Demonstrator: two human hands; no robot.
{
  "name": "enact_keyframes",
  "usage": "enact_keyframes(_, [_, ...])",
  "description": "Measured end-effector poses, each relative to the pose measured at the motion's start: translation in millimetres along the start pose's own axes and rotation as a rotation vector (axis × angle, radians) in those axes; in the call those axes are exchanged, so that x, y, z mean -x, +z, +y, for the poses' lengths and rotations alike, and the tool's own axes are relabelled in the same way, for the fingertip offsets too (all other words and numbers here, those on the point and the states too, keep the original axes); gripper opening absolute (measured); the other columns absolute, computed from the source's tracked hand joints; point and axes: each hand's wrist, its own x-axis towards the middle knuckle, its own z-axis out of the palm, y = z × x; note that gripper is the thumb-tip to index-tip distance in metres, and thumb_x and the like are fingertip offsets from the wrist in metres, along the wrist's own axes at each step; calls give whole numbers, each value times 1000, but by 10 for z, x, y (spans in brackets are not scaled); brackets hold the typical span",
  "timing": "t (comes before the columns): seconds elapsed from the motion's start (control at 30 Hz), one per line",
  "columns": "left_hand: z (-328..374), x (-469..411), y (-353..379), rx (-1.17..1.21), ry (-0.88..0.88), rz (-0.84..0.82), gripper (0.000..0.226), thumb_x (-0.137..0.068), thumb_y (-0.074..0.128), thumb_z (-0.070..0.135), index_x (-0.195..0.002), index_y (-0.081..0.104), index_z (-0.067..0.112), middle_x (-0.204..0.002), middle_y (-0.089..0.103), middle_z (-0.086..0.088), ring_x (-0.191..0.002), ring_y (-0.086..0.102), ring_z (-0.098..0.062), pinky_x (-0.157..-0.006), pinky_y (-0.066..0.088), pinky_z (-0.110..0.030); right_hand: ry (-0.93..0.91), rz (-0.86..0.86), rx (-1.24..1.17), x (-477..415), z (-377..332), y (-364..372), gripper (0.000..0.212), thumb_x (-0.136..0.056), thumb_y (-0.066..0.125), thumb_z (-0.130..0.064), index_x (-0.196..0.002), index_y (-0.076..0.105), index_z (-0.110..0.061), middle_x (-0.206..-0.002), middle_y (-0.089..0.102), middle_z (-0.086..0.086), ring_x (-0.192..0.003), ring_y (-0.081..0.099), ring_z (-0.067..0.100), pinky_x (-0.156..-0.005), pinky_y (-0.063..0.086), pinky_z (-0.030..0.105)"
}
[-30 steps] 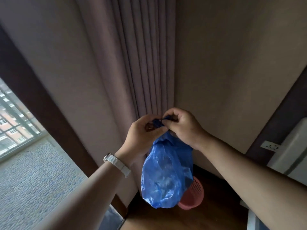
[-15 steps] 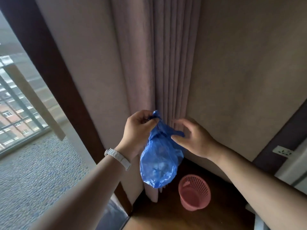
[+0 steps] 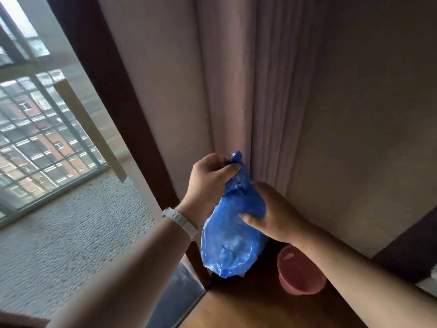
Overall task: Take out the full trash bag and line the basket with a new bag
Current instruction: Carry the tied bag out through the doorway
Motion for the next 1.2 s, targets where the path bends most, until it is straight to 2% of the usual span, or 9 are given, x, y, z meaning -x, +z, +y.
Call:
enact_keyframes(0.2, [63, 151, 10, 0, 5, 177, 27, -77, 74, 1, -63, 72, 24, -63, 67, 1, -64, 60, -17, -67, 49, -32, -117, -158, -82, -234, 108, 131, 66, -74, 71, -49, -131, 43, -31, -126, 51, -9, -116, 52, 4, -99, 45, 30])
enact_keyframes(0.33, [146, 286, -49, -76, 46, 275, 29, -78, 73, -3, -62, 68, 21, -61, 62, 4, -60, 54, -11, -58, 45, -23, -205, -216, -139, -358, 47, 253, 68, -76, 75, -38, -134, 42, -27, -123, 46, -14, -112, 47, -1, -96, 36, 14])
enact_keyframes(0.4, [191, 371, -70, -117, 65, 371, 19, -74, 76, 3, -67, 69, 19, -64, 63, 2, -64, 55, -12, -61, 45, -24, -285, -269, -163, -410, -12, 288, 73, -74, 71, -46, -137, 39, -25, -126, 44, -14, -115, 46, 1, -97, 34, 15])
enact_keyframes(0.5, [232, 524, -148, -118, 100, 487, 7, -69, 73, 11, -71, 70, 17, -70, 63, -5, -67, 56, -15, -64, 45, -27, -374, -355, -187, -479, -108, 390, 78, -74, 67, -52, -140, 36, -24, -134, 45, -7, -122, 46, 10, -101, 40, 30])
enact_keyframes(0.63, [269, 807, -321, -145, 106, 610, 19, -79, 68, -6, -73, 68, 12, -62, 63, 2, -57, 56, -9, -58, 46, -21, -456, -446, -196, -452, -306, 560, 78, -78, 70, -46, -143, 31, -29, -143, 40, -5, -126, 44, 12, -100, 41, 32])
enact_keyframes(0.77, [305, 1163, -494, -106, 91, 728, 20, -79, 67, -8, -73, 69, 11, -61, 64, 2, -57, 58, -11, -60, 48, -25, -538, -537, -183, -314, -548, 770, 78, -74, 60, -56, -141, 31, -30, -141, 42, -7, -119, 47, 14, -93, 43, 32])
enact_keyframes(0.93, [330, 1725, -746, -60, 73, 868, 24, -82, 67, -7, -73, 71, 15, -63, 66, 0, -58, 60, -14, -60, 50, -27, -613, -622, -272, -23, -955, 1071, 67, -79, 72, -33, -138, 41, -29, -120, 43, -16, -106, 43, 2, -94, 41, 28])
enact_keyframes(1.07, [339, 2249, -996, -18, 83, 961, 16, -82, 66, -8, -79, 69, 8, -64, 66, -2, -57, 60, -14, -58, 49, -26, -677, -683, -256, 309, -1327, 1347, 63, -82, 70, -32, -137, 41, -28, -117, 42, -15, -106, 46, 8, -88, 38, 26])
enact_keyframes(1.2, [339, 2857, -1349, -11, 108, 1038, 26, -82, 67, -6, -73, 73, 18, -72, 70, -6, -66, 65, -18, -63, 53, -29, -728, -735, -225, 677, -1771, 1685, 64, -82, 69, -35, -139, 40, -32, -128, 47, -9, -106, 44, 4, -85, 35, 23])
